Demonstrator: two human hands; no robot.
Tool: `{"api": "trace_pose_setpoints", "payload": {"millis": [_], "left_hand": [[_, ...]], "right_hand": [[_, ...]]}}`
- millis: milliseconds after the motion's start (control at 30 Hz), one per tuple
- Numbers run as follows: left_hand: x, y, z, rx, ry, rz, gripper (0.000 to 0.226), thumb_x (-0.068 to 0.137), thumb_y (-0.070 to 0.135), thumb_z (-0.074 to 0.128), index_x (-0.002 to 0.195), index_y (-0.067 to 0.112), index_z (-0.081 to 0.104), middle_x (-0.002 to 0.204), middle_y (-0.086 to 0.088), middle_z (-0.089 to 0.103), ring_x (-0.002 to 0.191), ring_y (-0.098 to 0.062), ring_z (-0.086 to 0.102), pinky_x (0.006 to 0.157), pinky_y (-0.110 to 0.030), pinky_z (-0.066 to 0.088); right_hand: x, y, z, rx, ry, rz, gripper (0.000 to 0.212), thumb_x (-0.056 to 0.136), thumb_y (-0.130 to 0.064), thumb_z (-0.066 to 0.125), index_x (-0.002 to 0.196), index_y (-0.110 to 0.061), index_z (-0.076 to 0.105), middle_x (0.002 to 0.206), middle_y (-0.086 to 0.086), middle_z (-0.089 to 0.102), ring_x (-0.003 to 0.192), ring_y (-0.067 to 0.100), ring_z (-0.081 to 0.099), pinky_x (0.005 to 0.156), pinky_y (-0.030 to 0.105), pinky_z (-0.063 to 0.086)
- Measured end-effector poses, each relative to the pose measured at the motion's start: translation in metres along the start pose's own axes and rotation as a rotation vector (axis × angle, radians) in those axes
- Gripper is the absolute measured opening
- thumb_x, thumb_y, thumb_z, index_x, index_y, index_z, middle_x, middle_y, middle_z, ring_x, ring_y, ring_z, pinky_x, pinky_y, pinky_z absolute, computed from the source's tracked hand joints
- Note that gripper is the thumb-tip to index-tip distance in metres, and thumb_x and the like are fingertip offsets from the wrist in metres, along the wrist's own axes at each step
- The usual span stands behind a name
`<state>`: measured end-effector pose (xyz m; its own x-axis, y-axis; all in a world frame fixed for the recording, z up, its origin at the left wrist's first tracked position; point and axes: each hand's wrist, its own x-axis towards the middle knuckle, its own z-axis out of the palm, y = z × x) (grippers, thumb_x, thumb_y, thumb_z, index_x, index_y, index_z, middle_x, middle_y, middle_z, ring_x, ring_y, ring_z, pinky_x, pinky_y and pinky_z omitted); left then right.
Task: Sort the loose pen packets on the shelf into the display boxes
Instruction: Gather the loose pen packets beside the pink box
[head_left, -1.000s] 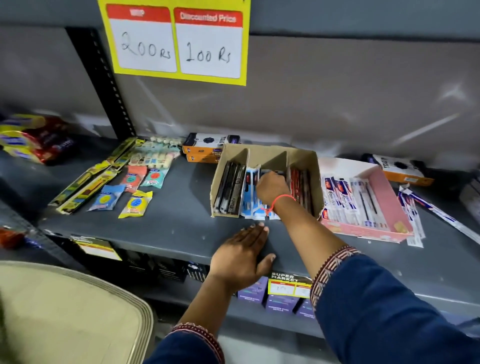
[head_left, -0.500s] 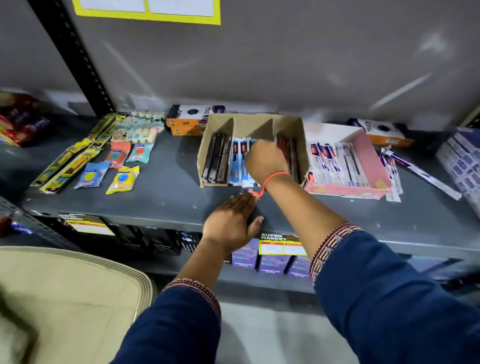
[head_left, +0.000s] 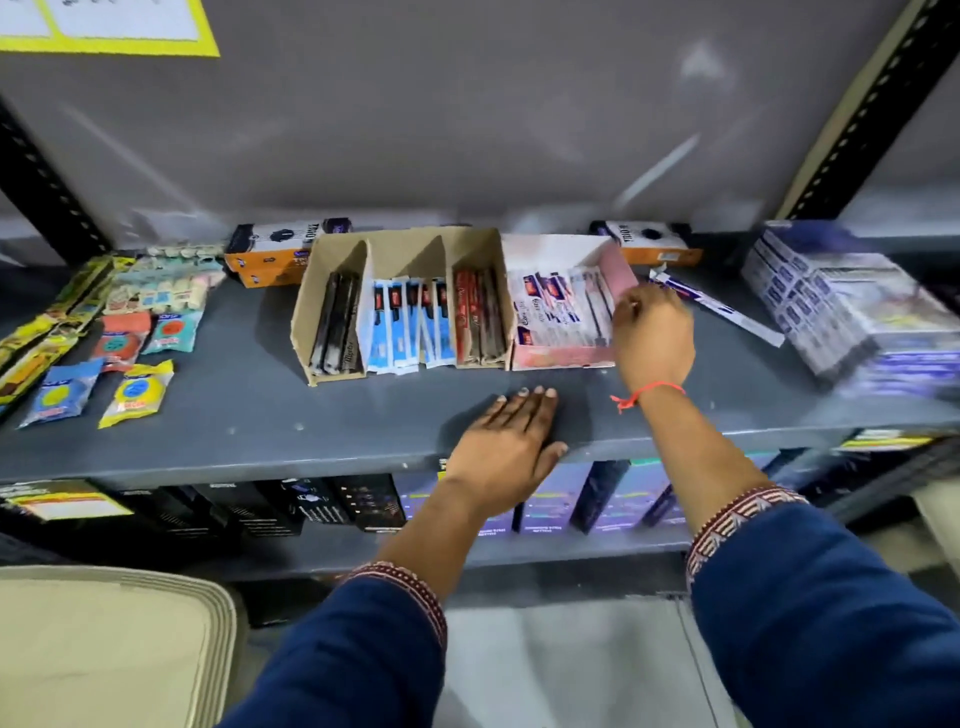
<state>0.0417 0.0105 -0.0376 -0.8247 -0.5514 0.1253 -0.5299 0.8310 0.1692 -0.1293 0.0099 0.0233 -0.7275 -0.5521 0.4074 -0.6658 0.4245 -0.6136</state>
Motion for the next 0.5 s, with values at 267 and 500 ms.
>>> {"api": "trace_pose_setpoints", "payload": {"millis": [267, 500], "left_hand": [[0.051, 0.025, 0.007, 0.098, -0.144, 0.194, 0.061, 0.1, 0.044, 0.026, 0.148, 0.008, 0.01, 0.156, -0.009, 0.009, 0.142, -0.02, 0.007, 0.112, -0.028, -0.003], [0.05, 0.022, 0.011, 0.116, -0.136, 0.196, 0.065, 0.1, 0.047, 0.022, 0.148, 0.009, 0.002, 0.157, -0.007, 0.001, 0.142, -0.017, 0.0, 0.11, -0.024, -0.01]], "right_hand": [[0.021, 0.05, -0.015, -0.063, -0.102, 0.19, 0.029, 0.087, -0.003, 0.04, 0.1, 0.0, 0.066, 0.107, 0.029, 0.065, 0.099, 0.043, 0.061, 0.072, 0.038, 0.047], [0.051, 0.058, -0.004, -0.019, -0.344, 0.333, 0.029, 0.086, -0.004, 0.045, 0.103, 0.001, 0.067, 0.115, 0.027, 0.065, 0.109, 0.041, 0.058, 0.089, 0.036, 0.047]]}}
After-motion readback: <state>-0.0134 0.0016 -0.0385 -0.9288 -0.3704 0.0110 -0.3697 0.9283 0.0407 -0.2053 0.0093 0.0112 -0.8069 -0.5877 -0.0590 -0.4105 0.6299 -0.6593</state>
